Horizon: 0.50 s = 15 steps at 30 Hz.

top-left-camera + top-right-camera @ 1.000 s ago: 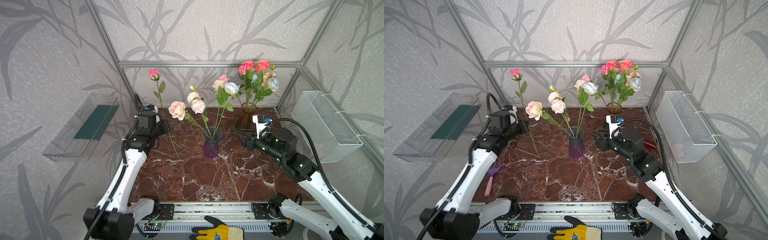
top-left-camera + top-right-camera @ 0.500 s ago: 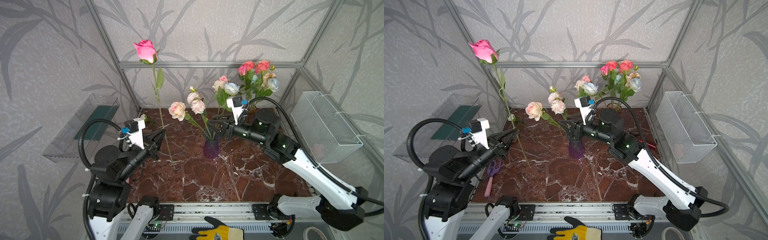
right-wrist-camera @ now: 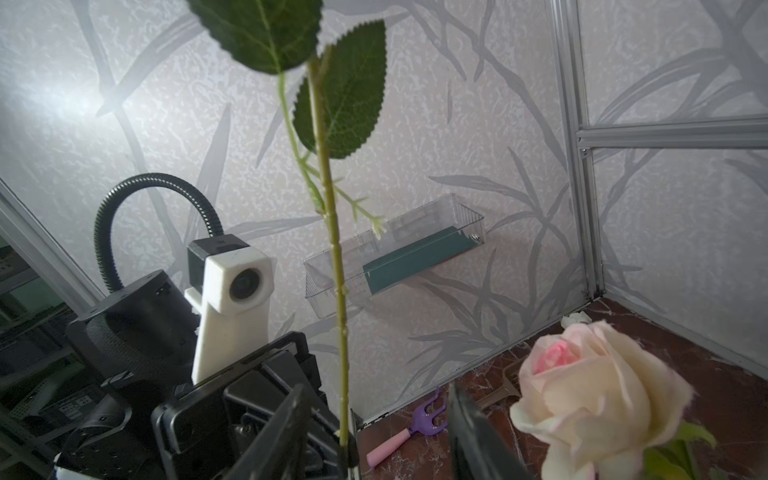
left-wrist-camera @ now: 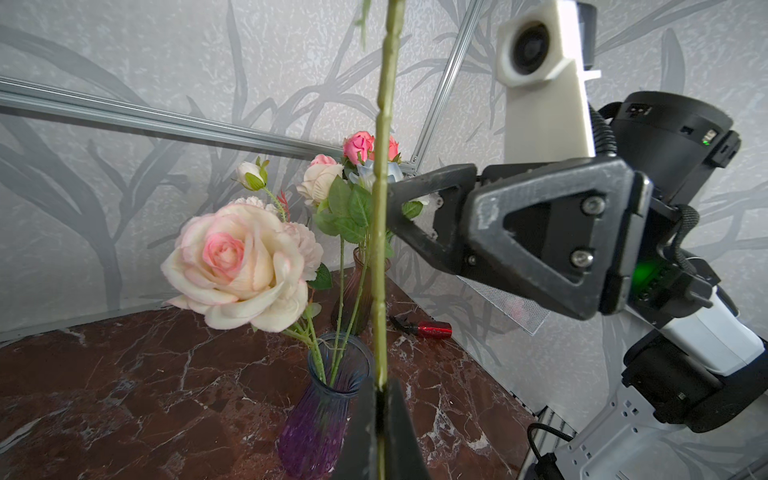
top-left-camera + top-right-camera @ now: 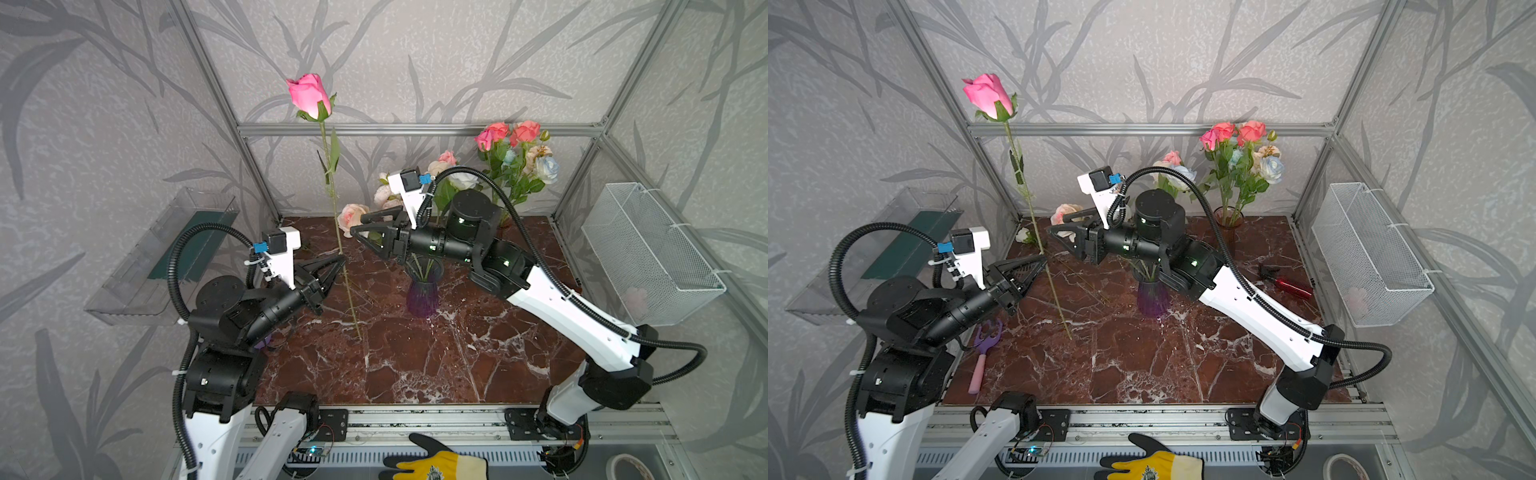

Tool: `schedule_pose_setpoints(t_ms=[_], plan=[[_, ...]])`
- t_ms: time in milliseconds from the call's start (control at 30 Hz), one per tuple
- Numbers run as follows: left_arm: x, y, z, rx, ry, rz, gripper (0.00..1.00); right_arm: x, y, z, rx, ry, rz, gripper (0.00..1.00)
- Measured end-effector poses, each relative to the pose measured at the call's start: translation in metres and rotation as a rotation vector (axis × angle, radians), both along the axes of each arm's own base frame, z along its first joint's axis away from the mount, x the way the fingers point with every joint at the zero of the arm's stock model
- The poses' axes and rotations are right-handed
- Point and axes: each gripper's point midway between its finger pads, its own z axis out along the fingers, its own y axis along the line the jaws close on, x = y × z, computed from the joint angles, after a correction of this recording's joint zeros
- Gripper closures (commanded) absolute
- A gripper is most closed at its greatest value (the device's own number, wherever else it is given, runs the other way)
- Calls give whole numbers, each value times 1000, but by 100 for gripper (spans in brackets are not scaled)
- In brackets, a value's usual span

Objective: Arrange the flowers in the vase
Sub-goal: 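Grasp the pink rose stem with right gripper beside the left gripper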

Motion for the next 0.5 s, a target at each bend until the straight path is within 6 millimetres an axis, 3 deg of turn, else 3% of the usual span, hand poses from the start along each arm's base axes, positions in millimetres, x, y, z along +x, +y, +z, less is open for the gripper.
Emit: schedule_pose_setpoints(t_ms=[200, 300, 500], plan=[[0, -2, 0, 0, -2, -13, 100, 8, 23, -13, -25, 35, 32, 56], [1, -3, 0, 1, 1, -17, 100, 8, 31, -13, -27, 42, 52, 66], [3, -3, -1, 1, 2, -16, 100, 8, 35, -20, -49, 50, 55, 54]])
